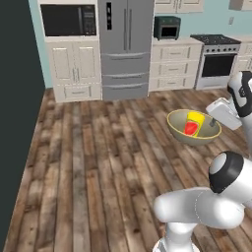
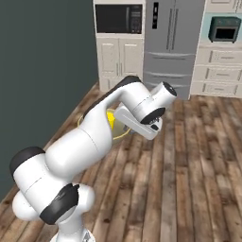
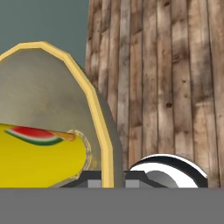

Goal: Place the cup inside the bowl on the dining table and move the bowl to any counter.

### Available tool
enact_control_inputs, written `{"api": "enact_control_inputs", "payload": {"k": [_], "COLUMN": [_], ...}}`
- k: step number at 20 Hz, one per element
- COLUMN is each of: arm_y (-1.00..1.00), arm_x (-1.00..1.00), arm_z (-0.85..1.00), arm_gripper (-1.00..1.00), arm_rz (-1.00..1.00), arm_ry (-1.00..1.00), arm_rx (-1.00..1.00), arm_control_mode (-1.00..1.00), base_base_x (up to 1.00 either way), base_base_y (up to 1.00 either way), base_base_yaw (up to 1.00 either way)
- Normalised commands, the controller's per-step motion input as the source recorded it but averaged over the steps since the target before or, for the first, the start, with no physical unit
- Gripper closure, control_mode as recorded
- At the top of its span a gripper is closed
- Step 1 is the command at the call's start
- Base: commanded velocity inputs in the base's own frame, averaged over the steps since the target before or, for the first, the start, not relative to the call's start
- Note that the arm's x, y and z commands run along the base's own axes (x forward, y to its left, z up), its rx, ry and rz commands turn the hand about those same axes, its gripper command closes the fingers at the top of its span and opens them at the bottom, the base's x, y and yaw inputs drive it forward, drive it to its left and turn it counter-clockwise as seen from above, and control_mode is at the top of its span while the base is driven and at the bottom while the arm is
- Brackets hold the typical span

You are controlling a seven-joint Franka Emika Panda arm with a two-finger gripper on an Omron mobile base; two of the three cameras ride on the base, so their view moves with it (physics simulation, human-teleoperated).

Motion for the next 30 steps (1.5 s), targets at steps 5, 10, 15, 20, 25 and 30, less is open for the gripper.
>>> {"api": "enact_control_inputs", "payload": {"k": [5, 10, 15, 20, 25, 30], "arm_y": [0.0, 0.0, 0.0, 0.0, 0.0, 0.0], "arm_x": [0.0, 0.0, 0.0, 0.0, 0.0, 0.0], "arm_z": [0.0, 0.0, 0.0, 0.0, 0.0, 0.0], "arm_gripper": [1.0, 1.0, 1.0, 1.0, 1.0, 1.0], "arm_rz": [0.0, 0.0, 0.0, 0.0, 0.0, 0.0], "arm_ry": [0.0, 0.0, 0.0, 0.0, 0.0, 0.0], "arm_rx": [0.0, 0.0, 0.0, 0.0, 0.0, 0.0], "arm_control_mode": [1.0, 1.0, 1.0, 1.0, 1.0, 1.0], "base_base_x": [0.79, 0.81, 0.84, 0.86, 0.82, 0.81], "base_base_y": [0.13, 0.08, 0.08, 0.07, 0.05, 0.05], "base_base_yaw": [0.0, 0.0, 0.0, 0.0, 0.0, 0.0]}}
